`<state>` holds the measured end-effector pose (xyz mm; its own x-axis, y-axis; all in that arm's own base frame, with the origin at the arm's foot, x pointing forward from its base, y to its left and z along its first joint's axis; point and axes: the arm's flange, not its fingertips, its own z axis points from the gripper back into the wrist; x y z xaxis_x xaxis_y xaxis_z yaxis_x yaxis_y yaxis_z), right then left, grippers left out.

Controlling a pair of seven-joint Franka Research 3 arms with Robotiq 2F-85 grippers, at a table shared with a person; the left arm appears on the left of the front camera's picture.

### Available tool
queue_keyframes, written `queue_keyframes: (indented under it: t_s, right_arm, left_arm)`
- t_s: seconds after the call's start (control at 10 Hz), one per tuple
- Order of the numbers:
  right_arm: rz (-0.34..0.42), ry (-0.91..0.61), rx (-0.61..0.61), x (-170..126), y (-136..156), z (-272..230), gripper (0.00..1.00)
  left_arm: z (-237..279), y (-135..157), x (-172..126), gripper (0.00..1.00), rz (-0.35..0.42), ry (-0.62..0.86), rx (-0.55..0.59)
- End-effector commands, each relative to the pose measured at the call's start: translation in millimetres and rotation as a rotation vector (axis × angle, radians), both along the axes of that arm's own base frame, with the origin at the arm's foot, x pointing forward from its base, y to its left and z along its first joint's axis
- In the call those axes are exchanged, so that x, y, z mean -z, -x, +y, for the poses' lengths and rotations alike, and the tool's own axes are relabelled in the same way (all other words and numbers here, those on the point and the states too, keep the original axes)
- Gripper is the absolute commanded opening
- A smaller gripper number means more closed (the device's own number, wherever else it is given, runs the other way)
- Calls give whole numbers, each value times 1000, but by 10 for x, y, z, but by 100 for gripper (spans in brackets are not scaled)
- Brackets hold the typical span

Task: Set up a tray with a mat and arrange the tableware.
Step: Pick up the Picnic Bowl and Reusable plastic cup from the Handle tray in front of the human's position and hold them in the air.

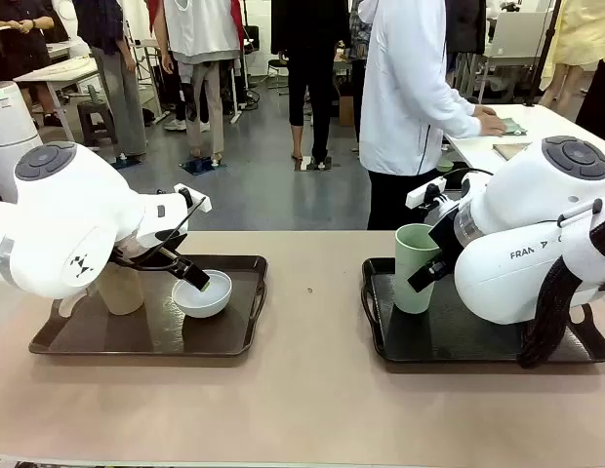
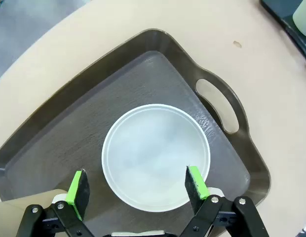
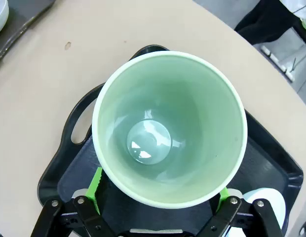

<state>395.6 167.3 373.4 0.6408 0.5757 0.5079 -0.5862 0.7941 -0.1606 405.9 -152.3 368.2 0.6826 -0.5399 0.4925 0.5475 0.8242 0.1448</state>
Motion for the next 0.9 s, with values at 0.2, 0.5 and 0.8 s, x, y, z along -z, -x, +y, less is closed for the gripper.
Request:
queue_keyframes:
  t_s: [0.2,0.5,0.8]
  right_arm:
    - [0,0,0,0,0,0,100]
    - [0,0,0,0,0,0,100]
    - [0,0,0,0,0,0,100]
  left_arm:
    - [16,33,-25,100,-4,2,-1]
    - [16,33,-25,100,-4,2,-1]
    - [16,33,-25,100,-4,2,-1]
